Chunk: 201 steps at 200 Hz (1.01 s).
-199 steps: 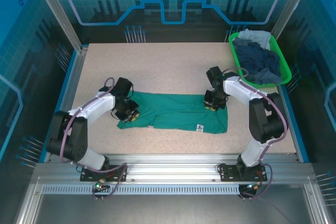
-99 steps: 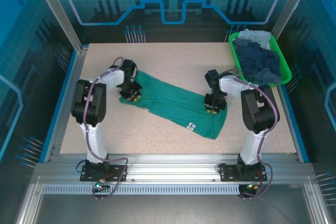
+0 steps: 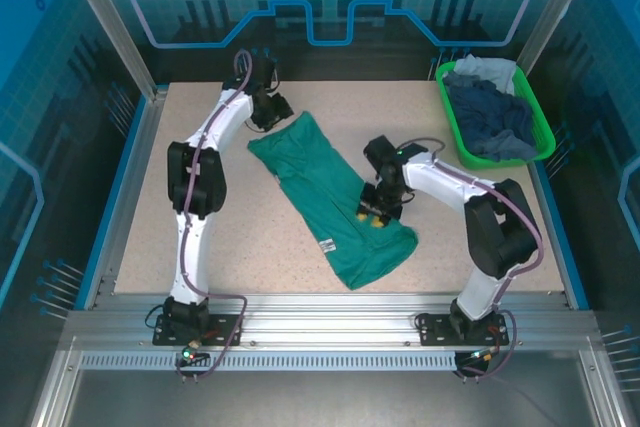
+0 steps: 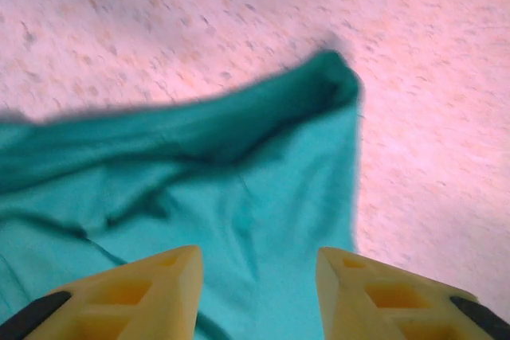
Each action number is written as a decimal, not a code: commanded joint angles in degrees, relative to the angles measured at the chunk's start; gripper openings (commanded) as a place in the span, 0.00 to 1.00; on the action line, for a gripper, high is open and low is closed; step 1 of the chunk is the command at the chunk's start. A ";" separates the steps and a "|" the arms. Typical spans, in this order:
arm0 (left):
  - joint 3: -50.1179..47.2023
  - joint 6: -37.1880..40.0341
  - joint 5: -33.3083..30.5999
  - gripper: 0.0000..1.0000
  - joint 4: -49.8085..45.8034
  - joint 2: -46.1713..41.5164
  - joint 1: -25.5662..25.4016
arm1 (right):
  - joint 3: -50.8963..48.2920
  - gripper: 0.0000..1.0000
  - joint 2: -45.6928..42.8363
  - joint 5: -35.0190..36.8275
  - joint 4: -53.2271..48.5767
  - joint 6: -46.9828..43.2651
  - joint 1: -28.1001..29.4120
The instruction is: Fold and stack the t-shirts
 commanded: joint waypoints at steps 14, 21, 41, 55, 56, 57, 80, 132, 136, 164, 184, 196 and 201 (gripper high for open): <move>-28.91 -18.99 5.05 0.32 8.31 -17.27 -2.38 | 8.82 0.28 5.70 -0.65 9.71 -9.41 -2.67; -32.36 -21.99 6.12 0.30 10.99 -17.85 -2.49 | 11.44 0.27 8.44 -1.46 11.72 -11.59 -2.42; -35.00 -25.74 7.58 0.27 13.43 -15.91 -2.14 | 20.06 0.25 17.45 -2.51 12.18 -15.21 -2.34; -33.73 -26.24 7.05 0.26 13.46 -13.19 -1.73 | 26.28 0.24 23.03 -2.32 10.34 -16.71 -2.44; -33.60 -26.24 7.05 0.26 13.46 -12.90 -1.62 | 26.70 0.24 23.42 -2.25 10.16 -16.76 -2.44; -33.35 -26.29 7.10 0.26 13.42 -12.67 -1.62 | 27.21 0.24 23.74 -2.26 9.90 -16.82 -2.44; -27.04 -24.80 7.05 0.26 11.64 -6.25 -1.00 | 35.16 0.22 31.37 -1.30 4.03 -16.44 -2.70; -5.07 -18.33 11.29 0.25 7.30 11.77 -0.52 | 30.19 0.22 32.48 1.41 0.50 -5.49 -6.19; -3.04 -18.21 11.59 0.25 7.17 13.08 -0.48 | 28.71 0.22 31.79 1.37 1.12 -4.17 -6.61; 11.08 -18.60 15.19 0.25 7.61 22.60 -0.55 | 20.49 0.24 27.78 -2.74 9.12 1.16 -8.66; 18.88 -18.11 15.98 0.30 6.89 25.29 -0.56 | 21.26 0.26 26.33 -4.41 10.99 -0.82 -8.49; 18.49 -17.49 15.62 0.35 7.90 22.37 -0.56 | 20.82 0.29 23.94 -4.17 13.00 -3.00 -8.26; 17.42 -17.03 15.32 0.37 8.22 20.47 -0.56 | 20.60 0.32 22.31 -3.60 13.33 -4.06 -8.17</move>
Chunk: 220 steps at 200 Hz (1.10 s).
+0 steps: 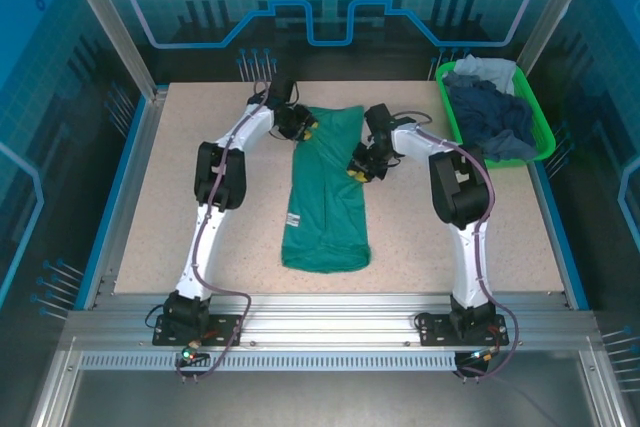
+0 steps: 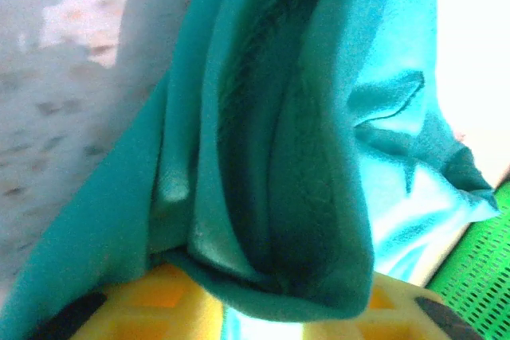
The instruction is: Fold and stack the t-shirts
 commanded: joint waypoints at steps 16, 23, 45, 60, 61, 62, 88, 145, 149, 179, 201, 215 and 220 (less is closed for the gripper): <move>-6.94 3.58 -3.01 0.47 1.80 -10.98 0.41 | -3.00 0.38 -8.94 2.69 0.49 -3.44 -0.16; -12.38 3.72 -4.00 0.52 3.36 -15.83 0.41 | -3.76 0.41 -10.55 3.57 -0.33 -3.77 -0.35; -29.04 6.09 -7.23 0.58 3.23 -30.20 0.23 | -8.89 0.44 -16.84 4.91 -3.24 -2.15 -0.90; -39.86 7.66 -6.94 0.56 -0.82 -37.88 0.16 | -14.74 0.43 -21.30 4.86 -5.70 0.82 -0.73; -40.52 7.78 -6.73 0.56 -1.09 -38.30 0.15 | -15.17 0.43 -21.54 4.77 -5.87 1.02 -0.73; -41.52 7.89 -6.63 0.55 -1.36 -38.69 0.15 | -15.60 0.43 -21.75 4.69 -6.05 1.30 -0.72; -63.06 11.82 -4.62 0.54 -6.58 -51.39 -0.88 | -28.17 0.37 -28.93 2.36 -8.36 8.59 1.28; -90.49 13.38 4.48 0.52 -2.68 -68.36 -4.16 | -45.10 0.36 -39.02 1.27 -4.15 23.83 10.60; -91.14 13.46 4.60 0.51 -2.23 -68.60 -4.52 | -45.68 0.36 -39.27 1.66 -4.21 24.45 10.95; -93.94 13.87 4.51 0.50 0.00 -68.79 -5.79 | -49.12 0.36 -40.18 3.91 -1.71 28.74 12.60; -95.04 14.44 4.42 0.48 1.19 -68.55 -5.91 | -49.19 0.35 -38.78 4.77 0.70 30.09 13.92; -95.14 15.09 4.32 0.47 1.44 -68.30 -5.92 | -47.99 0.35 -38.28 5.51 1.79 30.22 14.76; -95.08 15.18 4.36 0.47 1.60 -68.19 -5.92 | -47.41 0.35 -38.45 6.13 1.69 30.22 15.07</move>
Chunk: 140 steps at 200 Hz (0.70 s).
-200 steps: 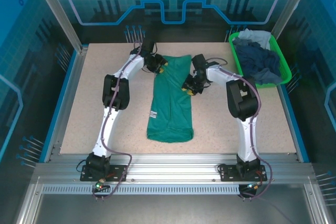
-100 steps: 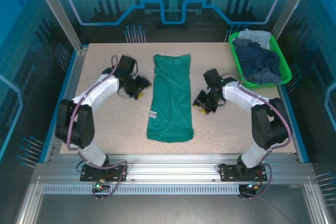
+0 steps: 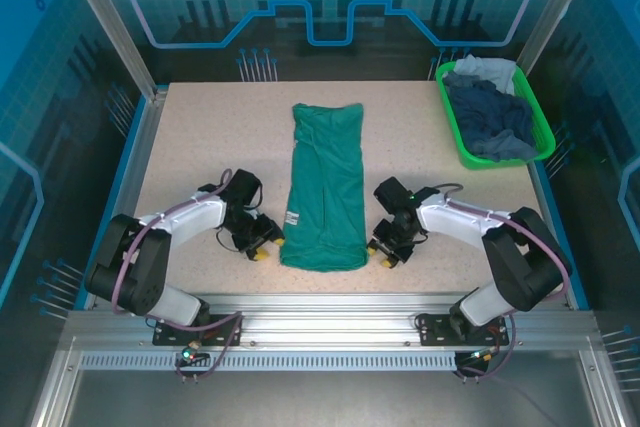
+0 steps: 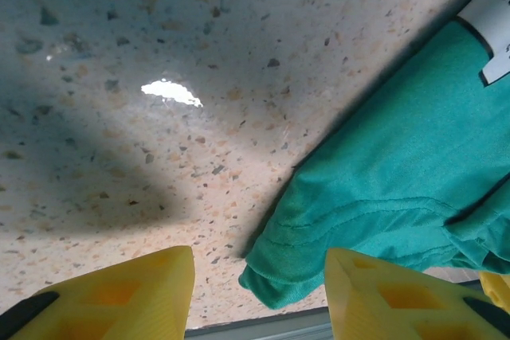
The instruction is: Fold and stack the t-shirts
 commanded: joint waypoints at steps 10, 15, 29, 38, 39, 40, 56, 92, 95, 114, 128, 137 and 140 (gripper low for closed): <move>-0.96 2.09 1.49 0.47 1.56 -0.48 -0.33 | 2.77 0.35 -0.01 4.29 1.50 3.08 2.76; -1.11 2.17 1.48 0.47 1.87 -0.50 -0.26 | 3.30 0.35 -0.30 4.81 1.08 3.08 3.18; -1.60 1.99 1.73 0.47 2.83 -0.06 -0.42 | 3.88 0.35 -0.50 5.95 -0.07 3.52 4.04; -2.04 1.72 1.98 0.46 3.75 0.42 -0.42 | 3.79 0.35 -0.73 6.40 -0.91 4.04 4.35; -2.06 1.72 1.96 0.46 3.89 0.47 -0.42 | 3.77 0.34 -0.77 6.46 -1.04 4.12 4.39; -2.12 1.72 1.99 0.46 3.91 0.59 -0.42 | 3.75 0.34 -0.83 6.59 -1.20 4.21 4.54; -2.61 1.04 2.41 0.45 5.02 1.18 -0.46 | 3.03 0.33 -3.26 9.36 -3.17 5.53 5.21; -2.82 0.52 2.55 0.44 5.69 0.65 -0.76 | -0.64 0.36 -6.81 10.36 -0.40 6.96 2.99; -2.80 0.54 2.62 0.44 5.63 0.72 -0.77 | -0.65 0.36 -6.68 10.19 -0.15 6.87 2.84; -2.45 0.91 2.72 0.43 5.20 0.74 -0.77 | 0.54 0.36 -4.87 8.86 1.07 6.01 2.44; -2.36 1.18 2.80 0.43 5.07 0.88 -0.77 | 1.15 0.35 -3.52 7.65 1.55 5.96 2.95; -2.27 1.28 2.85 0.43 5.07 1.17 -0.77 | 1.12 0.35 -2.59 6.91 2.74 5.84 3.25; -2.27 1.39 2.84 0.43 5.14 1.27 -0.77 | 0.91 0.35 -2.38 6.60 3.27 5.69 3.36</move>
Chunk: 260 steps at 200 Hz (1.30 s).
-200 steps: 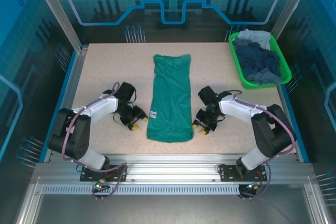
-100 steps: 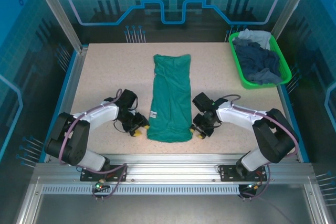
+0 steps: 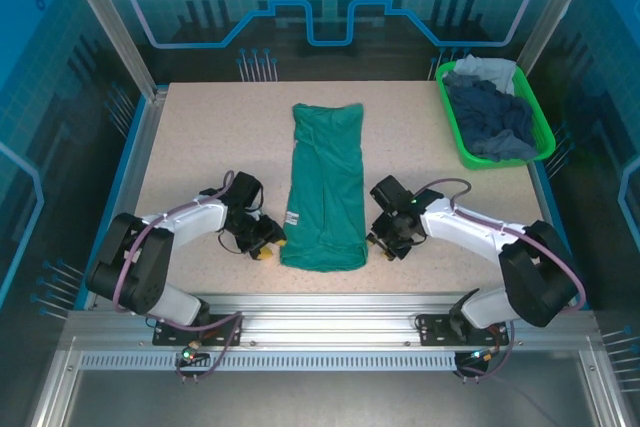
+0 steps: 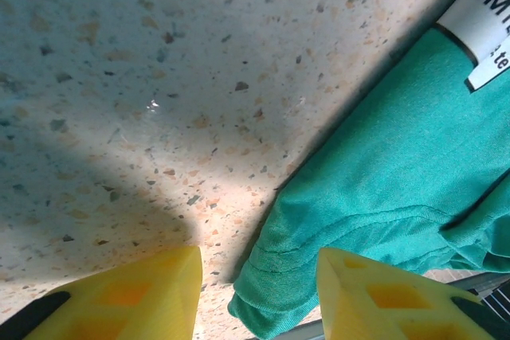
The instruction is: Fold and stack the t-shirts
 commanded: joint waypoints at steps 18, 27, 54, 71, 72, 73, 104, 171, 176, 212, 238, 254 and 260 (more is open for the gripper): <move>-0.35 0.39 1.88 0.43 0.32 1.36 -0.42 | 0.57 0.34 4.17 -2.62 4.41 -0.87 0.90; -0.46 0.29 1.94 0.43 0.63 1.47 -0.50 | 0.96 0.33 4.60 -2.99 4.58 -1.27 1.20; -0.91 0.24 2.24 0.42 1.12 1.83 -0.85 | 1.16 0.31 5.36 -3.96 3.89 -2.02 2.67; -1.18 0.29 2.33 0.41 1.21 1.91 -1.12 | 1.06 0.31 6.08 -4.65 2.88 -2.36 3.59; -1.22 0.29 2.33 0.41 1.21 1.96 -1.12 | 1.05 0.31 6.10 -4.73 2.88 -2.36 3.59; -1.25 0.29 2.38 0.41 1.21 1.93 -1.12 | 0.96 0.31 6.15 -4.77 2.96 -2.40 3.63; -1.36 0.12 2.69 0.39 1.89 2.30 -1.68 | 0.12 0.33 7.76 -5.32 4.02 -2.18 4.89; -0.77 -1.47 4.47 0.30 5.39 5.37 -3.59 | 3.41 0.32 13.60 -5.60 2.83 -3.17 5.46; -0.54 -1.66 4.47 0.29 5.47 5.59 -3.83 | 3.60 0.30 13.81 -5.59 2.51 -3.23 5.46; 0.80 -2.94 5.13 0.29 6.05 5.54 -5.83 | 4.21 0.21 14.64 -5.35 1.55 -4.02 5.39; 2.32 -4.23 5.58 0.30 5.11 3.82 -7.08 | 6.02 0.17 14.15 -5.07 0.91 -4.79 5.23; 3.15 -4.69 5.74 0.34 2.12 2.84 -7.70 | 6.22 0.16 13.63 -5.33 0.40 -4.99 5.08; 3.50 -4.72 5.51 0.34 0.22 2.82 -7.86 | 6.28 0.15 13.39 -5.33 0.12 -5.15 5.06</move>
